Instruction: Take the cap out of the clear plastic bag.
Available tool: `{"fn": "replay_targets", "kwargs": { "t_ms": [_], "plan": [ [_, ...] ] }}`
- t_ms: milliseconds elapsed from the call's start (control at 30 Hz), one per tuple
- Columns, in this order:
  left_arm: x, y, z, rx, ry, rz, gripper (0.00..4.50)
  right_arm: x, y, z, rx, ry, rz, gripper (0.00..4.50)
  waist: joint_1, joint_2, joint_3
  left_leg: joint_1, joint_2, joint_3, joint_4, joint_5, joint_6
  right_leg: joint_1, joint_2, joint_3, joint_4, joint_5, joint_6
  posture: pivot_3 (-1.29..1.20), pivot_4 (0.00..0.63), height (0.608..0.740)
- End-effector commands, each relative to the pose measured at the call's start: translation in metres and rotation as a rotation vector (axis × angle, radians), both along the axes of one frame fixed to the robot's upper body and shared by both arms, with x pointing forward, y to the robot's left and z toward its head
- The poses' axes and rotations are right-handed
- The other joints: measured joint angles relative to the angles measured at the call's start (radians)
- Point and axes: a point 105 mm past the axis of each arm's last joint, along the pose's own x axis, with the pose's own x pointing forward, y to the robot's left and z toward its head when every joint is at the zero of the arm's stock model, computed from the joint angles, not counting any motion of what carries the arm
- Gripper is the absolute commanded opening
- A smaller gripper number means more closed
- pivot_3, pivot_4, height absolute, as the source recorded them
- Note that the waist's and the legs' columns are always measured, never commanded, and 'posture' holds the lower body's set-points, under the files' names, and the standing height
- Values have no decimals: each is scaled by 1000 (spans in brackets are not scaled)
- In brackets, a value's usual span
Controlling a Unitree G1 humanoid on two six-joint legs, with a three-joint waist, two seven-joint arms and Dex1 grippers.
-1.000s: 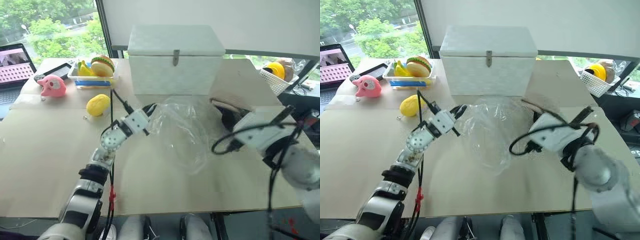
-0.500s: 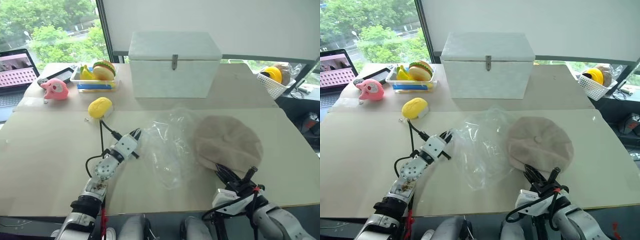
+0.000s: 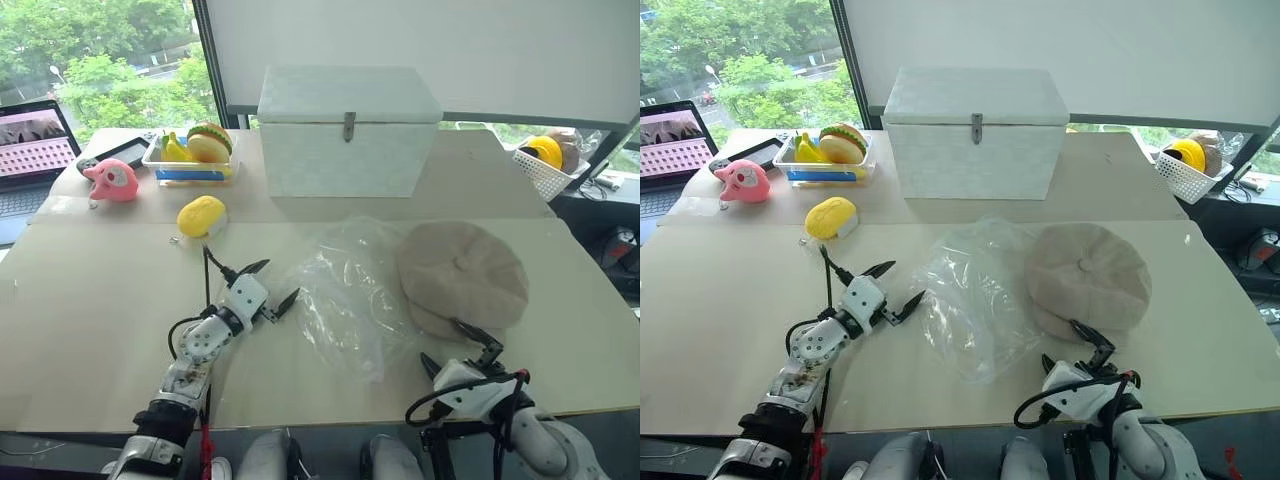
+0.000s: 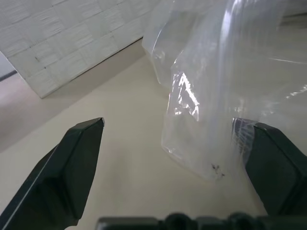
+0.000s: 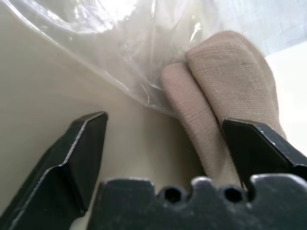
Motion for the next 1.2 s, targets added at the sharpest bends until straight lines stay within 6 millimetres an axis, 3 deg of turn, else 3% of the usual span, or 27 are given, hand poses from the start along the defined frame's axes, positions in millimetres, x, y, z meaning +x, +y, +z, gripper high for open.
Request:
{"fn": "replay_targets", "kwargs": {
  "t_ms": [33,167,200,267,400,467,533,600,700,800,967,1200],
  "plan": [
    [-21,17,-1,-68,86,-85,4460,-24,7,-1,321,267,-25,4433,-1,2,-1,0,1,0,0,0,1,0,0,0,0,-1,-1,0,150,723],
    [-11,67,5,-80,95,102,4460,-33,-11,18,510,338,-65,4433,1,2,-1,0,2,-1,0,-4,5,-1,0,0,-1,-1,-2,0,150,723],
    [0,93,6,-136,121,244,4460,-30,-26,25,579,308,-117,4433,3,2,0,0,1,-1,0,-5,7,-1,0,-1,-2,-1,-2,0,150,723],
    [11,124,5,-209,150,414,4460,-26,-47,37,675,256,-180,4433,5,2,0,0,1,-1,0,-8,9,0,-1,-1,-2,-1,-2,0,150,723],
    [20,143,-2,-252,177,578,4460,-13,-78,55,786,123,-285,4433,6,1,0,0,1,-2,0,-10,4,0,0,0,-2,0,-2,0,150,723],
    [23,146,-11,-266,217,641,4460,-7,-88,61,843,67,-329,4433,9,3,-1,0,0,-2,0,-10,5,0,0,0,-1,0,-2,0,150,723],
    [24,135,-21,-275,227,665,4460,12,-111,63,835,-81,-485,4433,12,7,-3,1,0,-1,0,-9,3,0,0,0,0,0,-2,0,150,723],
    [24,127,-27,-286,231,681,4460,24,-122,62,799,-165,-583,4433,13,10,-5,2,0,-1,-1,-8,1,1,0,0,0,0,-2,0,150,723],
    [24,121,-33,-314,231,716,4460,36,-116,53,724,-208,-600,4433,20,22,-12,2,-3,1,-1,-7,-1,0,-2,1,0,0,-1,0,150,723],
    [22,110,-41,-287,230,701,4460,45,-103,39,622,-211,-575,4433,19,25,-14,2,-3,1,-1,-5,-3,0,-2,1,1,0,0,0,150,723],
    [18,102,-45,-284,218,690,4460,48,-99,24,596,-206,-571,4433,17,25,-15,2,-3,3,-1,-2,2,1,-1,1,-1,0,0,0,150,723],
    [14,103,-44,-301,185,698,4460,50,-99,19,600,-210,-569,4433,11,25,-15,3,-3,3,-1,-4,3,2,-2,2,-1,0,0,0,150,723]
  ]
}}
